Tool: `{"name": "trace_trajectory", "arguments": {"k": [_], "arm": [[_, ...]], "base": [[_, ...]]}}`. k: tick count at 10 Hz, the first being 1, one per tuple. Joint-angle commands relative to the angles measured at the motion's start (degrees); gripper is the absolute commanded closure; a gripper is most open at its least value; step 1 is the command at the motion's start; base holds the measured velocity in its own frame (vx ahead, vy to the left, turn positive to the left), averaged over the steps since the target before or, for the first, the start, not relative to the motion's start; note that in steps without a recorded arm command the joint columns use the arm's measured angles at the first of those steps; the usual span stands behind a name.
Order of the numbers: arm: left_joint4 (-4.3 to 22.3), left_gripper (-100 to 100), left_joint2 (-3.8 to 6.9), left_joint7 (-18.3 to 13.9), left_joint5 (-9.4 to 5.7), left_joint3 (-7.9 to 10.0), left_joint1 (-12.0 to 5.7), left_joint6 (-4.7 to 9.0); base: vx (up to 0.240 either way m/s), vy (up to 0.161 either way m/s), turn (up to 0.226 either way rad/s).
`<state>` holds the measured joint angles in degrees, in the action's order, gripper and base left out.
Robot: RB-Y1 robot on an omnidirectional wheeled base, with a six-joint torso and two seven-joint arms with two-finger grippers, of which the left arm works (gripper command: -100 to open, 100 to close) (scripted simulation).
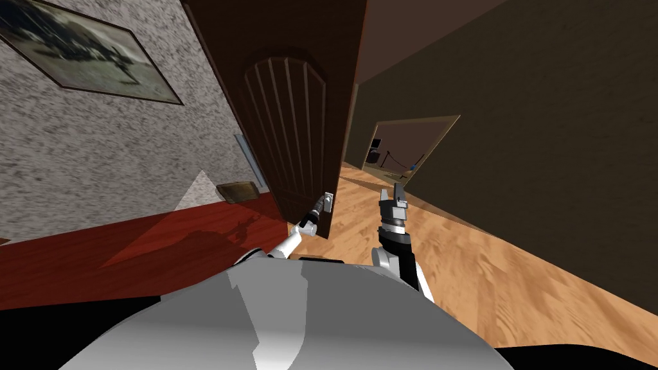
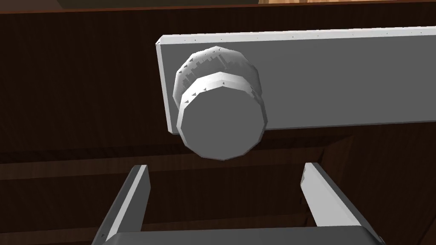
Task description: Push the door open
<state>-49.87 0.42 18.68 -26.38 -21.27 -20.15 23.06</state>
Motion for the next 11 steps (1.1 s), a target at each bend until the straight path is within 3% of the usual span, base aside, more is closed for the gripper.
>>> {"name": "trace_trajectory", "arguments": {"k": [1,2,3,4,9,10,11], "arm": [[-0.1,-100,-1.71,0.1,0.02,0.29,-0.01,-0.12],[0.0,-100,-2.42,0.1,0.02,0.35,-0.04,-0.11],[-0.5,-100,-1.69,0.0,-0.02,0.33,0.08,-0.34],[-0.5,100,-1.69,0.0,-0.02,0.33,0.08,-0.34],[-0.5,100,-1.69,0.0,-0.02,0.33,0.08,-0.34],[-0.3,100,-0.33,0.3,-0.21,1.10,0.12,-0.28],[-0.3,100,0.01,0.4,-0.29,1.38,0.11,-0.23]], "base": [[0.178,-0.109,-0.021],[0.130,-0.085,-0.008],[0.054,-0.036,0.003],[0.000,0.000,0.000],[-0.011,0.007,-0.005],[0.059,-0.079,0.035],[0.111,-0.122,0.070]]}}
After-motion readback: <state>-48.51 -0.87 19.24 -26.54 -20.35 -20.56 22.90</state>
